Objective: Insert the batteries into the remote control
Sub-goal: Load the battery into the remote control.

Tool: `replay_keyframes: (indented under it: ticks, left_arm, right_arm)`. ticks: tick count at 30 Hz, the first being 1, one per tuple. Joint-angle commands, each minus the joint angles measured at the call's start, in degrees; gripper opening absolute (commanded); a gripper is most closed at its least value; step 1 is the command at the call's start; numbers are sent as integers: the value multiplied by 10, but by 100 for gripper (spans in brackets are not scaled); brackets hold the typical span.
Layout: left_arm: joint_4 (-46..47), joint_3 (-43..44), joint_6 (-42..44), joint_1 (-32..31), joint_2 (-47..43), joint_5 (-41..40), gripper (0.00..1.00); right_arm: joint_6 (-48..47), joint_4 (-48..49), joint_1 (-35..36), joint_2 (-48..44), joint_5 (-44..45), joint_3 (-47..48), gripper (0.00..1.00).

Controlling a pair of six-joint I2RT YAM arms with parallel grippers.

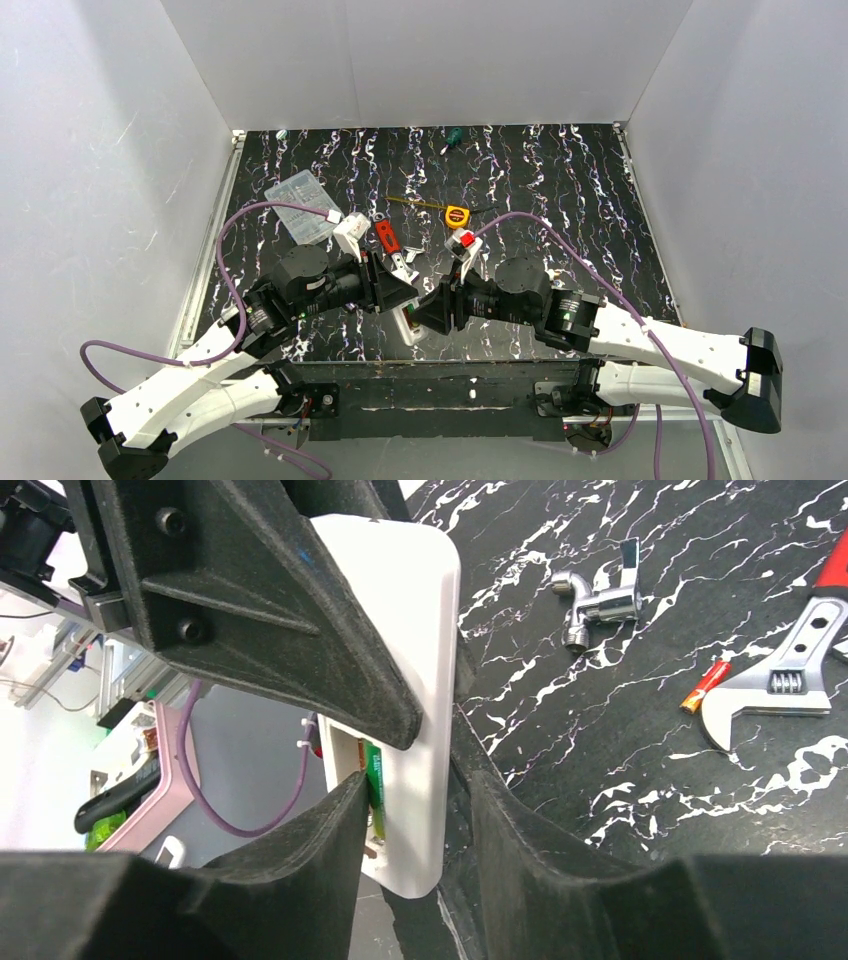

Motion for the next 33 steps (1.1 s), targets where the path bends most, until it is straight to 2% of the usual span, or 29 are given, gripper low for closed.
replay_keyframes:
  ticks: [1, 10, 16, 20, 23, 28, 33]
  left_arm:
    - [25, 9, -3, -1, -14, 1, 0]
    - [27, 10, -4, -1, -18, 0, 0]
    - [26, 8, -4, -1, -22, -3, 0]
    - [21, 8, -3, -1, -26, -6, 0]
    - [18, 7, -2, -1, -27, -10, 0]
    - [5, 5, 0, -1, -31, -15, 0]
    - [-19, -2, 2, -1, -43, -32, 0]
  right_arm:
    - [-4, 28, 5, 1, 6, 12, 47]
    - [-2, 17, 6, 2, 21, 11, 29]
    - [4, 2, 6, -1, 54, 13, 14]
    - [0, -11, 7, 5, 57, 20, 10]
    - [-3, -1, 8, 3, 47, 18, 17]
    - [-15, 47, 9, -17, 33, 3, 44]
    - [-50, 82, 9, -63, 15, -17, 53]
